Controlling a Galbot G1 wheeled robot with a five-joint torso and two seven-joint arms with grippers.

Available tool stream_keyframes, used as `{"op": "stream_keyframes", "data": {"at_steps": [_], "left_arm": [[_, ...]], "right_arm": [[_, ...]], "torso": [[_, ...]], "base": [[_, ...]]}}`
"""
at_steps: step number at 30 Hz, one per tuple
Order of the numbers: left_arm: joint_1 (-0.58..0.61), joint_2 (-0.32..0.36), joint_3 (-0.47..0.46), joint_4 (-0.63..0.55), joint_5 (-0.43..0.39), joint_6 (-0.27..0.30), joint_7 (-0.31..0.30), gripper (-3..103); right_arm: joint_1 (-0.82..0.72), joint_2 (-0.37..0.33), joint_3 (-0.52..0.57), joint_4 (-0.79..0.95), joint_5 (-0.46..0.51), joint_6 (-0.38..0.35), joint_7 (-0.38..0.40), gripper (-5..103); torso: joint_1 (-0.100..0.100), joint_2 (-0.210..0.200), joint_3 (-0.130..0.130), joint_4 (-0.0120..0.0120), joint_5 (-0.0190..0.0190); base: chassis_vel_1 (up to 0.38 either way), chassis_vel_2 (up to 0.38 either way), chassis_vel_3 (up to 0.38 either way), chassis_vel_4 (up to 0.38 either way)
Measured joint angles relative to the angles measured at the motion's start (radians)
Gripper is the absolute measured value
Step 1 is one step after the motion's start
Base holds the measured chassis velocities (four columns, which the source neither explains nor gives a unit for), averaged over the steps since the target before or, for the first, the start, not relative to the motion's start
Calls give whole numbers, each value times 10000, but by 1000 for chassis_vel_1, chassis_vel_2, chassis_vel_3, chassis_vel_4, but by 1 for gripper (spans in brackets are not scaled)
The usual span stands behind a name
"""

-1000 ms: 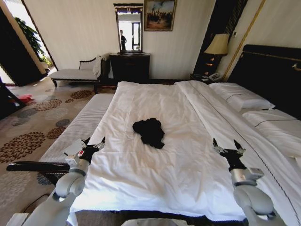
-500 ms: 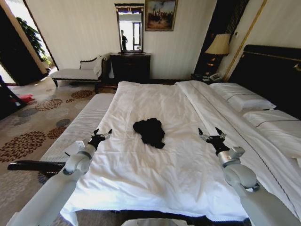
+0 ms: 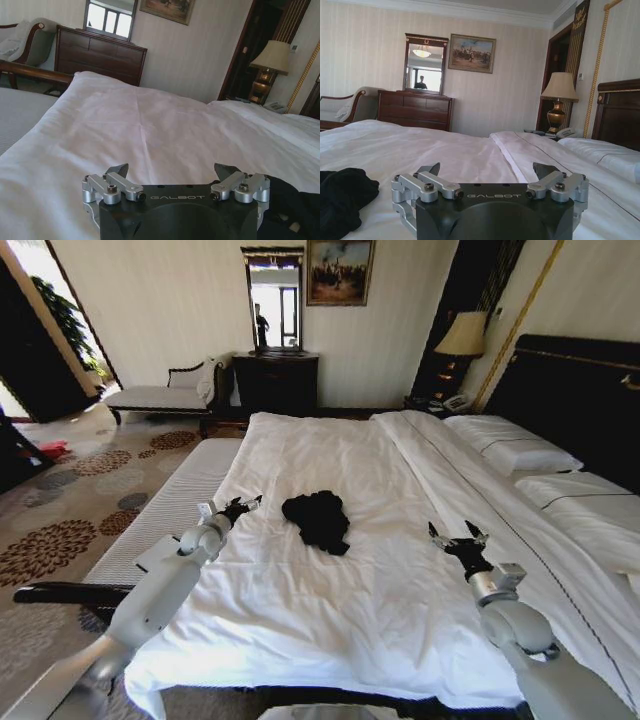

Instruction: Fold the clothes on the bed.

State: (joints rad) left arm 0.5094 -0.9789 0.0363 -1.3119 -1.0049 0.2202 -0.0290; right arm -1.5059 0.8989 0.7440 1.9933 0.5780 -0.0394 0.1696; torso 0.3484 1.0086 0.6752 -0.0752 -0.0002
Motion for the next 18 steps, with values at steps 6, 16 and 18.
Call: {"op": "stream_keyframes", "data": {"at_steps": [6,16,18], "left_arm": [[-1470,-228,872,1575,-521,295,941,98],[-2693,-1639,1531,3965,-995,520,1594,98],[-2822,-2045,1533,4506,-1071,549,1615,98]], "right_arm": [[-98,79,85,103,-60,3,25,100],[-308,170,203,235,-98,-3,52,100],[-423,178,298,279,-110,-2,51,100]], "torso": [[1,0,0,1,4],[1,1,0,0,4],[1,1,0,1,5]], "base": [[0,0,0,0],[0,0,0,0],[0,0,0,0]]}}
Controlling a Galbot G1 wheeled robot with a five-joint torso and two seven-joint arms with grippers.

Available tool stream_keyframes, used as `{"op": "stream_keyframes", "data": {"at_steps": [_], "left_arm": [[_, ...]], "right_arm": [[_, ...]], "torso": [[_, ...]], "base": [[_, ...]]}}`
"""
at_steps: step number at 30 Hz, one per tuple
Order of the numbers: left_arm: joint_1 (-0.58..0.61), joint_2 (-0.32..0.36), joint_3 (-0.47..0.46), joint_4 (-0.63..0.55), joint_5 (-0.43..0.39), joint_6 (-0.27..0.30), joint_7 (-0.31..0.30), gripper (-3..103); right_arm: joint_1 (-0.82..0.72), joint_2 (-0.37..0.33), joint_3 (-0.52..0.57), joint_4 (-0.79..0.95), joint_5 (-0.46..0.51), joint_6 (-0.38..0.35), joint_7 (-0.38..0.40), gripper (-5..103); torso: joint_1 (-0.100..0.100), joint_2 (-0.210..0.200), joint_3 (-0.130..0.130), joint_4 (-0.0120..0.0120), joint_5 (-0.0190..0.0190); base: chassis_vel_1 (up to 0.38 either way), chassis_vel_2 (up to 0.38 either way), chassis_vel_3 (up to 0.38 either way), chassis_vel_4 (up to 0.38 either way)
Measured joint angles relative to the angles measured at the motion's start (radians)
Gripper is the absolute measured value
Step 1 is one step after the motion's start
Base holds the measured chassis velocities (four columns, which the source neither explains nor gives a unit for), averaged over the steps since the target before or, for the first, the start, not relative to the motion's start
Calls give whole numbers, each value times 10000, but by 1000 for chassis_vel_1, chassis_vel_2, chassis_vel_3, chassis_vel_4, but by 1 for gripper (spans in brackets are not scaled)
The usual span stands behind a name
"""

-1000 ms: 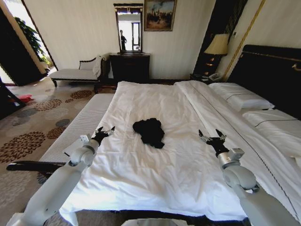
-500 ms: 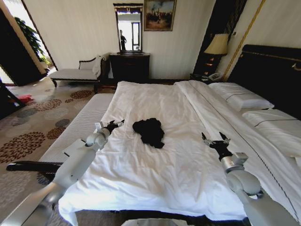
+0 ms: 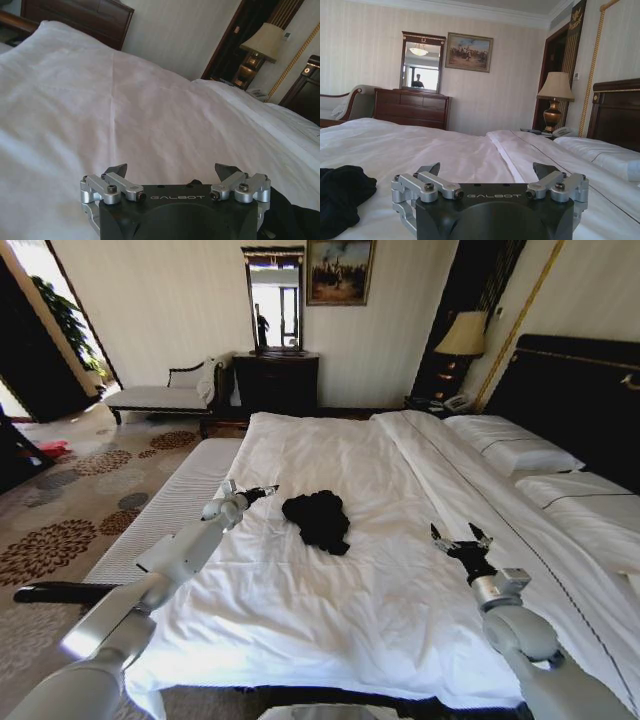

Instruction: Fold the clothes on the bed.

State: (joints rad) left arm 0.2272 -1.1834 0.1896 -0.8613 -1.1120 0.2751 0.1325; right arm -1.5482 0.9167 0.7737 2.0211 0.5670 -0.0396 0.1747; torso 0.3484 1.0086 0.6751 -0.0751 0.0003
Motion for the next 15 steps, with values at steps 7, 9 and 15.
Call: {"op": "stream_keyframes", "data": {"at_steps": [7,9,15], "left_arm": [[-95,-1129,-311,1302,70,53,12,98],[-88,-1234,-331,1375,102,47,21,98],[-119,-1840,-578,1987,280,33,59,101]], "right_arm": [[-331,35,328,102,6,51,-33,100],[-352,36,347,112,11,58,-37,100],[-323,39,339,230,41,64,-38,100]], "torso": [[0,0,-1,-3,-1],[-1,0,-1,-1,0],[-1,0,-1,-1,-1]], "base": [[0,0,0,0],[0,0,0,0],[0,0,0,0]]}}
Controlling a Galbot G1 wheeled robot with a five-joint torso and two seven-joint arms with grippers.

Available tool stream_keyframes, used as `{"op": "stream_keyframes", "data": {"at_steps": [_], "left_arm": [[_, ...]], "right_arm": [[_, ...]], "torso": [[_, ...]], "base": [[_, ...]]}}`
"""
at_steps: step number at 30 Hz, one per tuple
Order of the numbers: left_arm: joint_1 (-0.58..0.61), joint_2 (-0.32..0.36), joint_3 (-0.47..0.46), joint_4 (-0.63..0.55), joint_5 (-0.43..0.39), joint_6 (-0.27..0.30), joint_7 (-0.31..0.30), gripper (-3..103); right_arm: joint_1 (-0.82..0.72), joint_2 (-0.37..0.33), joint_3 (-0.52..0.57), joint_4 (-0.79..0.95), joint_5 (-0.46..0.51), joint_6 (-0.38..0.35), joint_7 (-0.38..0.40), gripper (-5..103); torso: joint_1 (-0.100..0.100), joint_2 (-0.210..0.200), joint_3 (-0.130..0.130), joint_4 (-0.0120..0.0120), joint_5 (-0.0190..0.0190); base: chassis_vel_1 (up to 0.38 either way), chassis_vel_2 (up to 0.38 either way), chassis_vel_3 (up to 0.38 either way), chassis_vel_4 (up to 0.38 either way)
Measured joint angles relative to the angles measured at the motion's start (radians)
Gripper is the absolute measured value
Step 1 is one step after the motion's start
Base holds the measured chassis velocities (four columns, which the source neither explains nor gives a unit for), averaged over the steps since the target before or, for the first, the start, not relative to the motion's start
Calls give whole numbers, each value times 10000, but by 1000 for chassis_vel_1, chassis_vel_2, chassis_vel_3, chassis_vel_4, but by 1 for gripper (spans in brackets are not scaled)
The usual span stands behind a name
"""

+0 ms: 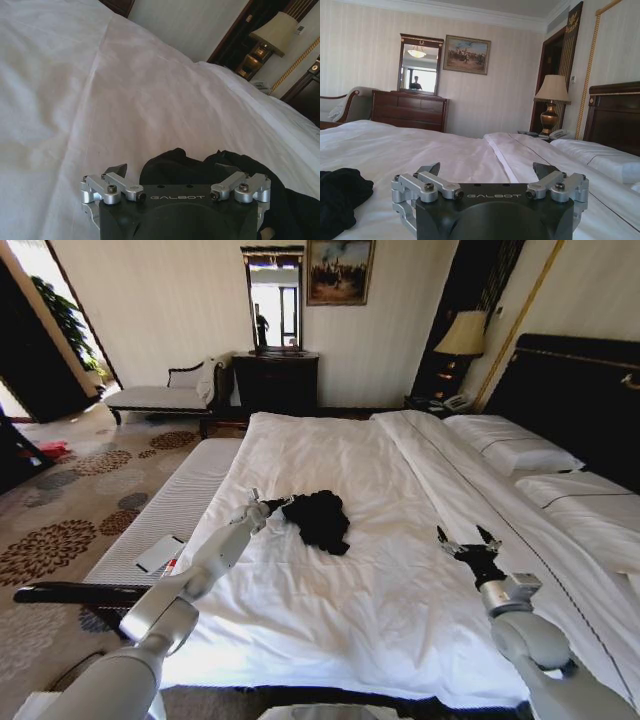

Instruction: Fold the clothes on the bed.

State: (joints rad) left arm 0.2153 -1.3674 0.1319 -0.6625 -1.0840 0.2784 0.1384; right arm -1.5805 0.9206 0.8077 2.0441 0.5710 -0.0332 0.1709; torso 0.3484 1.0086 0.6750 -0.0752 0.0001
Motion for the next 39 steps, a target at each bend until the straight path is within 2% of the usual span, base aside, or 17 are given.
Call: {"op": "stream_keyframes", "data": {"at_steps": [4,6,8,12,14,15,16,18,19,22,25,28,30,36,37,38,39], "left_arm": [[-65,-213,-193,332,150,-23,14,97],[-74,-256,-221,378,227,-39,18,90],[-76,-271,-231,384,262,-45,20,90],[-76,-363,-318,413,439,-66,37,68],[-76,-369,-323,413,447,-69,37,68],[-70,-397,-351,418,462,-77,36,57],[-64,-415,-371,424,462,-78,24,57],[-49,-439,-412,435,459,-73,-9,46],[-49,-439,-412,435,459,-73,-9,46],[34,-460,-487,437,470,-54,-52,36],[122,-423,-500,309,516,-54,-104,20],[166,-332,-500,104,522,-55,-142,15],[224,-156,-448,-199,497,-52,-202,4],[477,402,-150,-1021,434,-35,-334,2],[571,546,-65,-1245,433,-29,-364,2],[571,546,-65,-1245,433,-29,-364,2],[628,607,-19,-1370,447,-27,-374,2]], "right_arm": [[-66,2,65,93,7,0,0,100],[-126,3,121,107,7,4,-3,100],[-143,5,137,109,7,7,-5,100],[-171,6,152,127,-9,18,-19,100],[-170,6,152,132,-9,18,-20,100],[-169,7,152,143,-7,18,-20,100],[-173,5,155,149,-3,18,-19,100],[-183,-4,173,172,12,16,-17,100],[-183,-4,173,172,12,16,-17,100],[-200,-12,203,184,38,9,-4,100],[-204,-9,203,183,40,9,4,100],[-154,-9,139,152,42,11,13,100],[16,-65,36,54,115,2,27,100],[898,-752,-584,-396,1078,-246,16,100],[1415,-1186,-992,-572,1871,-429,16,100],[1415,-1186,-992,-572,1871,-429,16,100],[1846,-1518,-1367,-711,2445,-561,19,100]], "torso": [[0,0,0,-1,0],[1,0,0,0,0],[0,0,0,1,0],[0,0,0,0,-1],[0,1,0,0,-1],[0,0,0,0,0],[0,0,0,0,-1],[0,0,0,0,-1],[0,0,0,0,-1],[0,0,0,0,-1],[0,0,0,0,-2],[0,0,0,-2,-2],[0,0,-1,-3,-2],[0,0,0,1,-1],[0,1,0,1,-3],[0,1,0,1,-3],[0,1,0,0,-2]], "base": [[0,0,0,0],[0,0,0,0],[0,0,0,0],[0,0,0,0],[0,0,0,0],[0,0,0,0],[0,0,0,0],[0,0,0,0],[0,0,0,0],[0,0,0,0],[0,0,0,0],[0,0,0,0],[0,0,0,0],[0,0,0,0],[0,0,0,0],[0,0,0,0],[0,0,0,0]]}}
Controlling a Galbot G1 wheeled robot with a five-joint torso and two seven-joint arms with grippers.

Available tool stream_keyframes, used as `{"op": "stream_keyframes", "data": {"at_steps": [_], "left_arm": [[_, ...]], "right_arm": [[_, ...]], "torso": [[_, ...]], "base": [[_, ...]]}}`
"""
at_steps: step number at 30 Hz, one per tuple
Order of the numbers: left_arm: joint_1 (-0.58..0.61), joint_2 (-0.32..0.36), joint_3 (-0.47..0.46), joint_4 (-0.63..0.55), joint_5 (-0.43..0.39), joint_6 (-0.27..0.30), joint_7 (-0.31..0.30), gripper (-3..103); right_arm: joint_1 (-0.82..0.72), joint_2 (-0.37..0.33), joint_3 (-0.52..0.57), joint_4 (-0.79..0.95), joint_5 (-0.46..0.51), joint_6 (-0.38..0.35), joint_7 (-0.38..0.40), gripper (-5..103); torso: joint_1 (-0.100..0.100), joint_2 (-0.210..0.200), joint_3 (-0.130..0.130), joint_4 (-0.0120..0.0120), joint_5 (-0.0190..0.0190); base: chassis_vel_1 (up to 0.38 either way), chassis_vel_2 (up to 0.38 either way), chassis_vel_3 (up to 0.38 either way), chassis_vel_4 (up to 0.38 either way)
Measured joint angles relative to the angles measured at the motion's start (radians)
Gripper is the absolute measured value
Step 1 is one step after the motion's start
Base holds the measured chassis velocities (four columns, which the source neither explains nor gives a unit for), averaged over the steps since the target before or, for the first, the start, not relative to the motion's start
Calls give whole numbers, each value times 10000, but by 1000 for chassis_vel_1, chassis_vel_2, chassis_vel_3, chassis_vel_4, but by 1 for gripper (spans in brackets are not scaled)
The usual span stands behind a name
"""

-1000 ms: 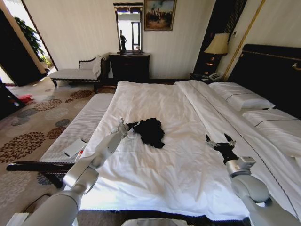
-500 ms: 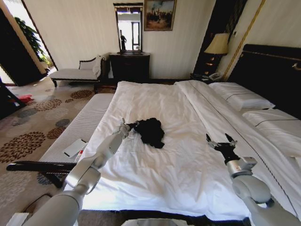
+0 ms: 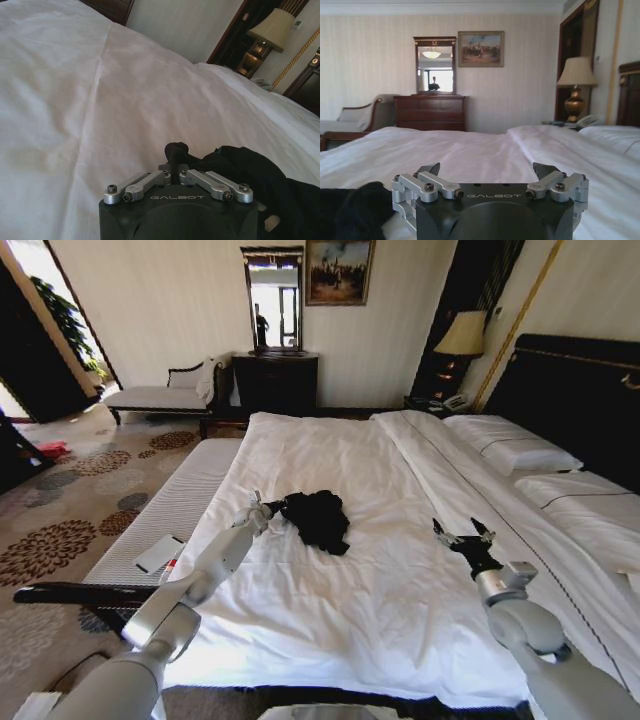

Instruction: Fold the clothes on the bed.

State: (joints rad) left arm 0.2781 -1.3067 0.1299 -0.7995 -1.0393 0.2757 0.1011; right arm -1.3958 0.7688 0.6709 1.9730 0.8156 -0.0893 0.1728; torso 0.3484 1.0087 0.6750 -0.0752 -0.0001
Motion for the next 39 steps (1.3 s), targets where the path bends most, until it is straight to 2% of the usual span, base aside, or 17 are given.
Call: {"op": "stream_keyframes", "data": {"at_steps": [3,4,5,8,9,10,13,14,16,18,19,24,26,31,35,36,39], "left_arm": [[121,86,66,-248,87,0,-45,2],[199,99,93,-385,151,-3,-79,2],[199,99,93,-385,151,-3,-79,2],[307,93,206,-551,297,-18,-134,2],[329,73,241,-586,341,-24,-153,2],[329,73,241,-586,341,-24,-153,2],[357,-46,293,-634,412,-44,-193,2],[359,-123,318,-616,447,-64,-200,2],[359,-132,322,-610,452,-68,-200,2],[360,-201,407,-553,491,-99,-203,2],[362,-224,431,-547,510,-112,-199,2],[390,-244,465,-574,530,-163,-185,2],[396,-239,472,-601,525,-164,-182,2],[477,-142,537,-791,471,-178,-177,2],[610,-23,541,-1036,432,-180,-178,2],[670,22,540,-1131,419,-180,-179,2],[778,130,528,-1310,403,-180,-182,2]], "right_arm": [[1209,-643,-1046,-431,981,-249,-10,100],[2449,-986,-2039,-813,1514,-340,-79,100],[2449,-986,-2039,-813,1514,-340,-79,100],[4723,-1139,-4159,-1599,2254,-477,-250,100],[5521,-1072,-4914,-1923,2294,-482,-325,100],[5521,-1072,-4914,-1923,2294,-482,-325,100],[7528,-654,-6840,-3045,2218,-462,-512,100],[8419,-309,-7903,-3721,2044,-388,-669,100],[8562,-241,-8087,-3841,2007,-371,-709,100],[9789,371,-9441,-4905,1769,-232,-994,100],[10159,569,-9789,-5170,1740,-205,-1060,100],[11573,1300,-11000,-6310,1744,-76,-1338,100],[11742,1396,-11156,-6488,1775,-66,-1383,100],[12630,1958,-12304,-7599,2498,-256,-1591,100],[13041,2237,-12890,-8169,3200,-596,-1805,100],[13187,2370,-13015,-8465,3299,-639,-1895,100],[13485,2736,-13250,-9152,3439,-725,-2066,100]], "torso": [[0,0,1,0,3],[0,0,0,1,-1],[0,0,0,1,-1],[1,0,2,2,1],[2,-1,2,0,1],[2,-1,2,0,1],[1,-1,2,4,-2],[2,-1,2,2,-1],[2,0,2,2,0],[3,-2,3,-2,1],[3,-1,3,-2,1],[2,-1,1,3,-4],[2,-1,1,2,-2],[2,-2,1,-1,1],[2,-1,1,-3,0],[1,-1,1,2,-2],[-1,0,-1,-4,-1]], "base": [[0,0,0,0],[0,0,0,0],[0,0,0,0],[0,0,0,0],[0,0,0,0],[0,0,0,0],[0,0,0,0],[0,0,0,0],[0,0,0,0],[0,0,0,0],[0,0,0,0],[0,0,0,0],[0,0,0,0],[0,0,0,0],[0,0,0,0],[0,0,0,0],[0,0,0,0]]}}
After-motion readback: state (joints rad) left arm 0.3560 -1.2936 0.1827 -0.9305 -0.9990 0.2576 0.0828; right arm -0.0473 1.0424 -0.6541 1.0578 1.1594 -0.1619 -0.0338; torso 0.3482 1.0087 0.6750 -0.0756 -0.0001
